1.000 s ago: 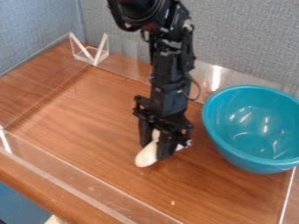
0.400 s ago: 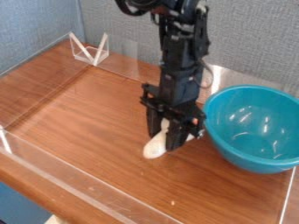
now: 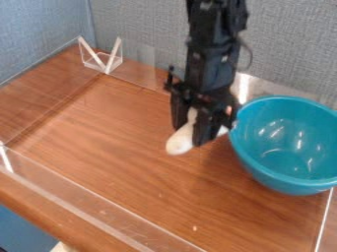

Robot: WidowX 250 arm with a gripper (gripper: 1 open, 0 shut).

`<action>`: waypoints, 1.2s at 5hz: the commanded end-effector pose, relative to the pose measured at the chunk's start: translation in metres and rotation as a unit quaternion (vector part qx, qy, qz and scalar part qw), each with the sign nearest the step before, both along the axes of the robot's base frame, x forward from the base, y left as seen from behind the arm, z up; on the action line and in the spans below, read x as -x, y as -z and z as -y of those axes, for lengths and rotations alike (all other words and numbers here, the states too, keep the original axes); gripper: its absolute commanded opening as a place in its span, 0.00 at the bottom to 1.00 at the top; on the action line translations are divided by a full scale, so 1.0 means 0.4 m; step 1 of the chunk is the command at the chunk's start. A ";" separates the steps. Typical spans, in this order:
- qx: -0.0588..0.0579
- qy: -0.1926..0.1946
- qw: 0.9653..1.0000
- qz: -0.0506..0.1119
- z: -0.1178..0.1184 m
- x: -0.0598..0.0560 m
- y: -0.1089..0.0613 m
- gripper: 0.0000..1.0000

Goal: Put the mushroom in the blue bowl

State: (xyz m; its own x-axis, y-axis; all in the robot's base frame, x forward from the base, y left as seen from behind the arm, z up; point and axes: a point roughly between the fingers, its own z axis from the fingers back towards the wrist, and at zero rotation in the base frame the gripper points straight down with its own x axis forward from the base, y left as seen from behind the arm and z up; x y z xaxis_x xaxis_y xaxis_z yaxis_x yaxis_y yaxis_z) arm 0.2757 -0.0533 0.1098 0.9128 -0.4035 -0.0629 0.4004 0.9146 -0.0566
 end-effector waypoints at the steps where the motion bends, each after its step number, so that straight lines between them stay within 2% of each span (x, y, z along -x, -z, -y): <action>1: -0.013 0.009 0.999 0.035 -0.020 -0.070 -0.097 0.00; 2: -0.039 -0.018 0.998 0.051 -0.051 -0.074 -0.183 0.00; 3: -0.044 -0.047 0.996 0.053 -0.088 -0.048 -0.176 0.00; 5: -0.049 -0.055 0.996 0.057 -0.076 -0.059 -0.199 0.00; 6: -0.050 -0.046 0.996 0.060 -0.050 -0.060 -0.194 0.00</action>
State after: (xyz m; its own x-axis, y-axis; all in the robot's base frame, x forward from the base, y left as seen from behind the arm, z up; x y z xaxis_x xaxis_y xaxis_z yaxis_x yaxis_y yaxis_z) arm 0.2970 -0.0330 0.1672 0.9484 -0.3118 -0.0572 0.3151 0.9470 0.0630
